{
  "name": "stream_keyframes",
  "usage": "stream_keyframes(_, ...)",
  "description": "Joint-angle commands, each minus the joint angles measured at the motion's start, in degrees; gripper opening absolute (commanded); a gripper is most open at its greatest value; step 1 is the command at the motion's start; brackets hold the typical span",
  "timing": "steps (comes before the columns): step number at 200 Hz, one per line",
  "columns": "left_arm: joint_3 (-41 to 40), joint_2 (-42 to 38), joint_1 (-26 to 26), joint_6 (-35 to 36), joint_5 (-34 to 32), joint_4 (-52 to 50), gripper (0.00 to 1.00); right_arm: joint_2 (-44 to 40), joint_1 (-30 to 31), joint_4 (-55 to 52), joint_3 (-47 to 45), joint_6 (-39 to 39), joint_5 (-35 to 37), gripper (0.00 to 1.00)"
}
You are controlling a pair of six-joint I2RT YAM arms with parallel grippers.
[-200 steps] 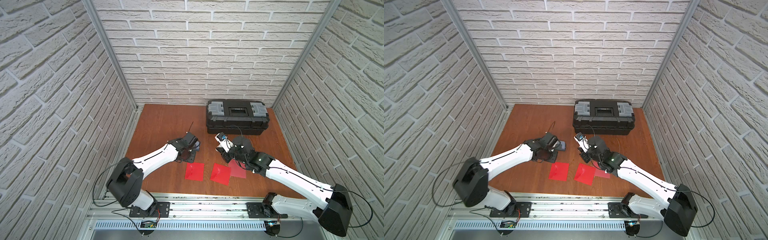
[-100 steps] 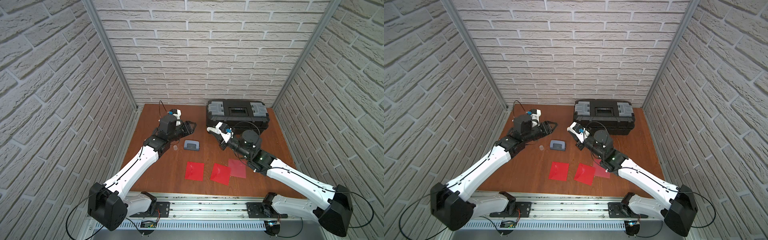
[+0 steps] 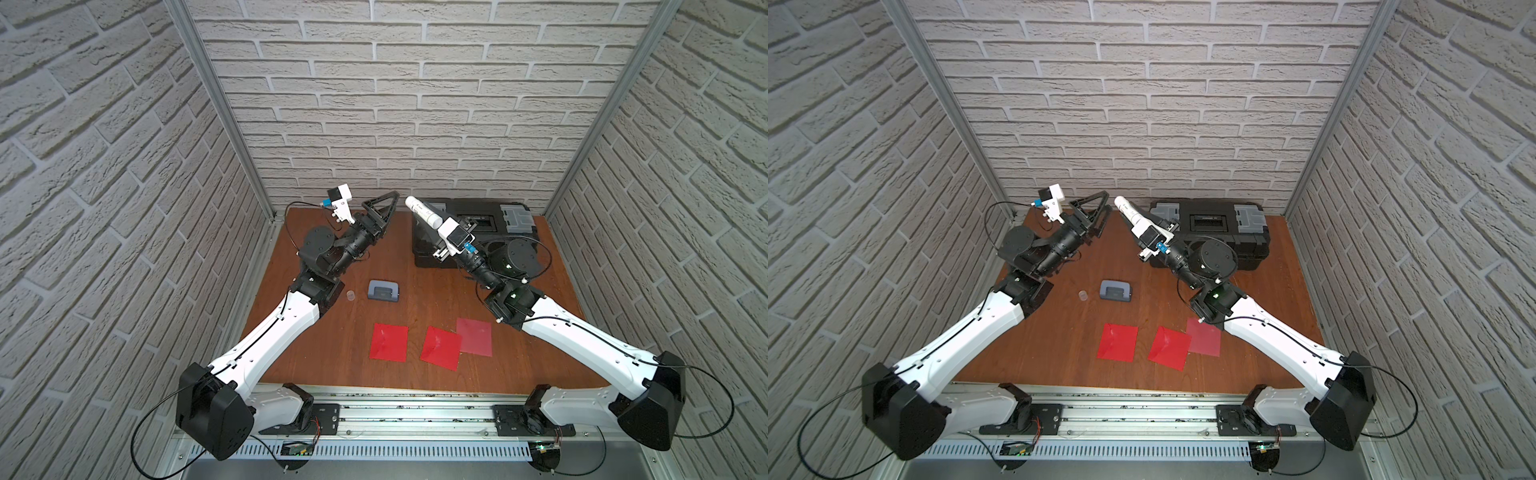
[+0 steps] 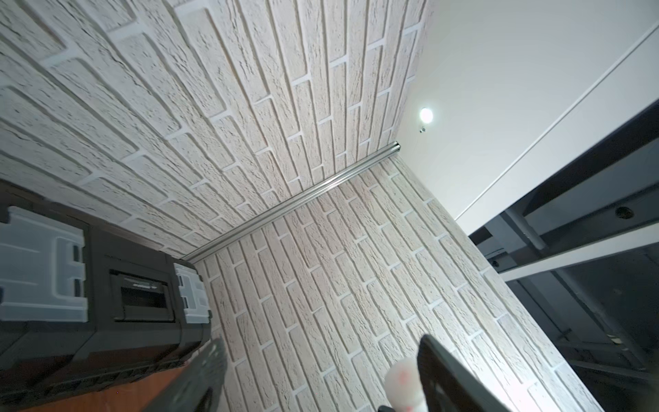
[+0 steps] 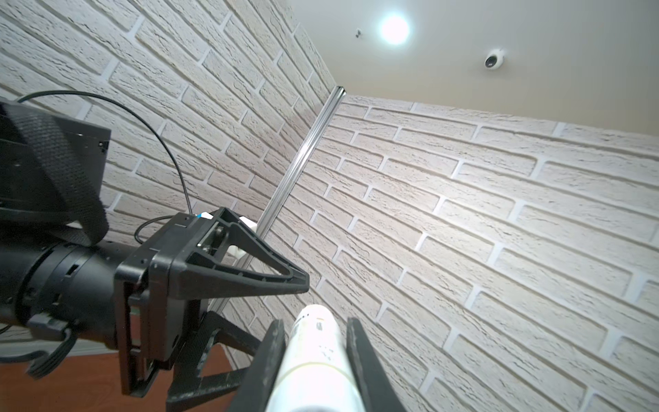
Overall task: Seal the envelope with a glue stick
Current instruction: Screw the glue stick.
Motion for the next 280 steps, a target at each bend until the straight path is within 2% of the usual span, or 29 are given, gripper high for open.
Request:
stream_keyframes(1,3.7,1.1,-1.1,-2.3,1.5,7.9,0.85,1.1,-0.2,6.2,1.9,-1.5,-0.2,0.03)
stream_keyframes(44,7.1,3.4,-3.2,-3.1,4.7,10.6,0.85,3.5,-0.2,8.0,4.1,-2.2,0.1,0.03)
stream_keyframes(65,8.5,4.7,-3.9,-3.6,6.5,12.3,0.78,4.3,-0.2,8.9,4.2,-2.3,-0.4,0.03)
stream_keyframes(132,7.5,6.3,-3.4,-7.7,7.3,18.5,0.33,5.8,-0.2,12.3,3.7,-2.3,-0.1,0.03)
stream_keyframes(175,6.8,5.9,-2.9,-7.8,7.3,20.2,0.13,5.6,-0.2,11.2,3.2,-2.4,0.2,0.03)
stream_keyframes(196,6.4,5.8,-2.4,-7.7,7.4,21.0,0.06,4.9,-0.2,10.0,2.4,-2.4,0.8,0.03)
stream_keyframes(206,6.3,5.8,-2.1,-7.6,7.6,21.2,0.05,4.2,-0.2,8.9,2.1,-1.6,0.7,0.09)
stream_keyframes(233,5.2,5.0,-1.0,-6.9,7.5,20.2,0.05,1.5,-0.2,3.4,0.4,1.5,-0.4,0.36)
stream_keyframes(241,4.7,4.6,-0.7,-6.7,7.2,20.0,0.04,0.5,-0.2,1.8,-0.3,2.4,-0.6,0.42)
stream_keyframes(280,4.5,4.6,-0.2,-6.3,7.0,19.9,0.04,-2.5,0.1,-1.1,-2.8,6.1,0.0,0.45)
